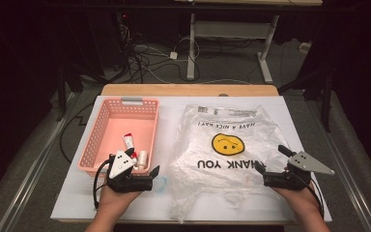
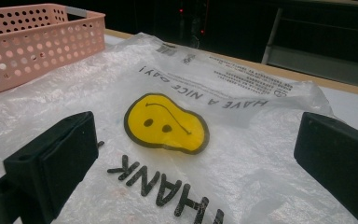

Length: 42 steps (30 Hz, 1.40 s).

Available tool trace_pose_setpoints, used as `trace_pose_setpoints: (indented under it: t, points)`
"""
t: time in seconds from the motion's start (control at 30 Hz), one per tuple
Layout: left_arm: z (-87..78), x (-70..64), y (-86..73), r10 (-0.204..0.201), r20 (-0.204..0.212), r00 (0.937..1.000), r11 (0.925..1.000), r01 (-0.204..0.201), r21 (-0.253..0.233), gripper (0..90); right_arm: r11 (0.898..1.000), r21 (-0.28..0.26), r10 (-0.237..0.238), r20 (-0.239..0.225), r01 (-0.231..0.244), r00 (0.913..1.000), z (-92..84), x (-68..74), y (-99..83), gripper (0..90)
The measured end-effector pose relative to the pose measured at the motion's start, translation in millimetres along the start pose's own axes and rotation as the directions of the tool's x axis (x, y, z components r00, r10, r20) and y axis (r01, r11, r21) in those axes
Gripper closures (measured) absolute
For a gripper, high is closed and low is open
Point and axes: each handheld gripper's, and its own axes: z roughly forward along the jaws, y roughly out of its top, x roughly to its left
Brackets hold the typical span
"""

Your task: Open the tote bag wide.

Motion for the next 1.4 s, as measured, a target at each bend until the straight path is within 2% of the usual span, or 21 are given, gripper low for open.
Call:
trace_pose_setpoints:
  t: [0.33,0.53,0.7,0.9,1.0,1.13,1.23,1.37,1.4]
  points:
    - [-0.7,0.7,-0.4,-0.007,0.003,1.0,1.0,0.007,-0.005,0.0,1.0,-0.003,-0.01,-0.011,0.01,0.9999,-0.2,1.9,0.9,0.0]
    - [-0.4,0.3,-0.4,-0.004,0.001,1.0,1.0,0.004,-0.005,0.0,1.0,-0.002,-0.008,-0.008,0.008,0.9999,-1.8,0.5,1.1,0.0]
    - [-1.1,0.7,-0.5,-0.018,0.004,0.9998,0.9998,0.018,-0.012,0.0,1.0,-0.001,-0.005,0.002,0.005,1.0,-4.3,-3.0,3.0,0.0]
    - [-1.7,0.0,-0.8,-0.018,0.009,0.9998,0.9998,0.018,-0.012,0.0,1.0,0.003,-0.008,0.03,0.007,0.9995,-8.7,-12.3,4.2,0.0]
    - [-1.2,0.6,-0.5,-0.007,0.014,0.9999,0.9999,0.007,-0.007,0.0,1.0,0.021,-0.014,0.047,0.013,0.9988,-10.0,-18.7,3.7,0.0]
    - [-1.0,1.1,0.1,-0.013,0.019,0.9997,0.9999,0.013,-0.008,0.0,0.999,0.04,0.002,0.069,-0.004,0.9976,-12.7,-28.1,2.3,1.8]
    - [-0.7,1.3,0.5,-0.015,0.024,0.9996,0.9998,0.015,-0.008,0.0,0.998,0.062,-0.005,0.084,0.0,0.9965,-12.8,-33.9,0.9,3.1]
    - [-0.7,1.1,0.6,-0.016,0.026,0.9995,0.9998,0.016,-0.009,0.0,0.997,0.081,0.013,0.096,-0.021,0.9953,-13.1,-40.8,-1.7,4.4]
    - [-0.8,1.0,0.6,-0.015,0.027,0.9995,0.9998,0.016,-0.009,0.0,0.995,0.095,0.011,0.117,-0.022,0.9931,-14.5,-45.5,-4.3,6.0]
